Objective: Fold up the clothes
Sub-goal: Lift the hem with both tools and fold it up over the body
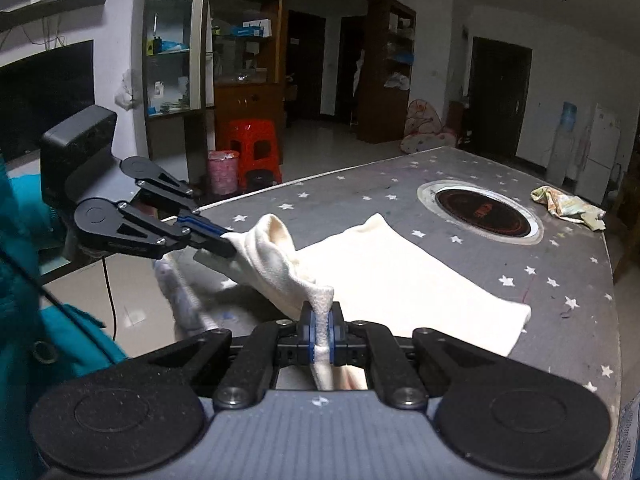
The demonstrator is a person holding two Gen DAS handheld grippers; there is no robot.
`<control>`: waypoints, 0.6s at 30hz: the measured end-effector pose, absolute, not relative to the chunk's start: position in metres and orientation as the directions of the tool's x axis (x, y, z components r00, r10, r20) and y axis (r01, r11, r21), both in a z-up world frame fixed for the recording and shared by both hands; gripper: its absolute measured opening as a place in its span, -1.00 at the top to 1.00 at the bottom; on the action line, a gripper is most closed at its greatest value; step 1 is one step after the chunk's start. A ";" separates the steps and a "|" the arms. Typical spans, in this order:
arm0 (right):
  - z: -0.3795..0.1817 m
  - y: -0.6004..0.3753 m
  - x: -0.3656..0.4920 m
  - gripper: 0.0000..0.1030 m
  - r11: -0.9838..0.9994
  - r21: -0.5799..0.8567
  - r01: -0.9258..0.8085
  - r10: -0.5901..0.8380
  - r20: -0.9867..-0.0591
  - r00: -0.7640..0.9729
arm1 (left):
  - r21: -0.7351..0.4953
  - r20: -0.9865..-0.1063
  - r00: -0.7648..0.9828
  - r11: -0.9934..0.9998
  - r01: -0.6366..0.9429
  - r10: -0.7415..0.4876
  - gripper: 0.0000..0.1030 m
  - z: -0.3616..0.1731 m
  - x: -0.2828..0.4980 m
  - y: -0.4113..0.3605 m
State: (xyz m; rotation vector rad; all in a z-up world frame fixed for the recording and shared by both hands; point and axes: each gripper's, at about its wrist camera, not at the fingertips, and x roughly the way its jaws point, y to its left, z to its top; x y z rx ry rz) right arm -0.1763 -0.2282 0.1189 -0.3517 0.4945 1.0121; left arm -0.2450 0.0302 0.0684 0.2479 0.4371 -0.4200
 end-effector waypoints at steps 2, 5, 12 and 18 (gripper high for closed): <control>0.123 -0.227 -0.175 0.91 0.493 -0.066 -0.867 0.710 -0.546 0.445 | 0.156 -0.443 0.833 0.886 0.436 -0.332 0.91 0.072 -0.234 0.030; 0.133 -0.223 -0.156 0.91 0.515 -0.089 -0.852 0.700 -0.531 0.478 | 0.155 -0.428 0.845 0.895 0.418 -0.321 0.91 0.081 -0.209 0.032; 0.144 -0.212 -0.091 0.91 0.576 -0.133 -0.806 0.654 -0.516 0.553 | 0.200 -0.394 0.872 0.899 0.390 -0.291 0.91 0.095 -0.134 0.031; 0.122 -0.196 -0.019 0.91 0.640 -0.150 -0.754 0.577 -0.554 0.600 | 0.195 -0.450 0.865 0.920 0.339 -0.223 0.91 0.071 -0.047 0.026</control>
